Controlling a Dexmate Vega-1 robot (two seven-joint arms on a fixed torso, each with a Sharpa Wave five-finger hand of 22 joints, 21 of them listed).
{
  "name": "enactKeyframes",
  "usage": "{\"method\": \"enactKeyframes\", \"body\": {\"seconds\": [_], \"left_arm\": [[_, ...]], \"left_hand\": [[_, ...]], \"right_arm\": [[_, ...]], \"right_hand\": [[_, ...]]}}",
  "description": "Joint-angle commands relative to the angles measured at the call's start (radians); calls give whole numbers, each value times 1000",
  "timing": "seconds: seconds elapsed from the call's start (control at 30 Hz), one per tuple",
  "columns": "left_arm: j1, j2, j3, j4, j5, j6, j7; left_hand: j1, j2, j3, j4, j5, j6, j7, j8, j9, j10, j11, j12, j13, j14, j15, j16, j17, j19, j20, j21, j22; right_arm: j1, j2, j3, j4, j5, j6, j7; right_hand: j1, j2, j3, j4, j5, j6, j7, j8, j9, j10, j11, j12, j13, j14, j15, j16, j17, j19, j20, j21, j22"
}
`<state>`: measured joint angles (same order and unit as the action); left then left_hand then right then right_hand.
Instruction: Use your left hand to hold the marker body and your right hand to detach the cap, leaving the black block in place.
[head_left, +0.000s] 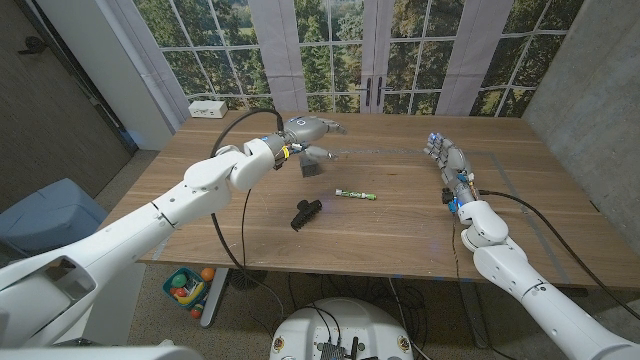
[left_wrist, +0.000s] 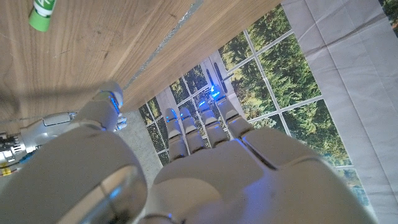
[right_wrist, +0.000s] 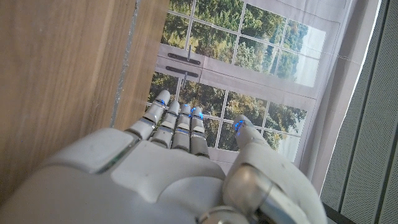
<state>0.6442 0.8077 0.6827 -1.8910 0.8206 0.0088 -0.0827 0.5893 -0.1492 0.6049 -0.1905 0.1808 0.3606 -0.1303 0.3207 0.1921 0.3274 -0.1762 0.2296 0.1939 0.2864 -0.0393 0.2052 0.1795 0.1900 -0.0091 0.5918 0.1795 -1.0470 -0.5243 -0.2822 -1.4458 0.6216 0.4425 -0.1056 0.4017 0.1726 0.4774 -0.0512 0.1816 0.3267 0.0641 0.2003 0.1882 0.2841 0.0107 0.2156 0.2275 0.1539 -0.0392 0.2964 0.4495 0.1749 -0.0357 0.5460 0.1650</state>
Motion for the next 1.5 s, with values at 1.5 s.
{"method": "enactKeyframes", "body": {"seconds": [1.5], "left_arm": [[-84,-86,99,78,103,-21,-188]], "left_hand": [[110,-1,-108,25,4,164,6,71,3,151,-35,11,7,20,-124,6,6,-10,10,-43,6]], "right_arm": [[-22,3,8,-6,2,15,-4]], "right_hand": [[-25,-3,-10,-8,4,25,2,5,4,20,3,1,-2,15,0,4,-9,21,-36,-19,5]]}}
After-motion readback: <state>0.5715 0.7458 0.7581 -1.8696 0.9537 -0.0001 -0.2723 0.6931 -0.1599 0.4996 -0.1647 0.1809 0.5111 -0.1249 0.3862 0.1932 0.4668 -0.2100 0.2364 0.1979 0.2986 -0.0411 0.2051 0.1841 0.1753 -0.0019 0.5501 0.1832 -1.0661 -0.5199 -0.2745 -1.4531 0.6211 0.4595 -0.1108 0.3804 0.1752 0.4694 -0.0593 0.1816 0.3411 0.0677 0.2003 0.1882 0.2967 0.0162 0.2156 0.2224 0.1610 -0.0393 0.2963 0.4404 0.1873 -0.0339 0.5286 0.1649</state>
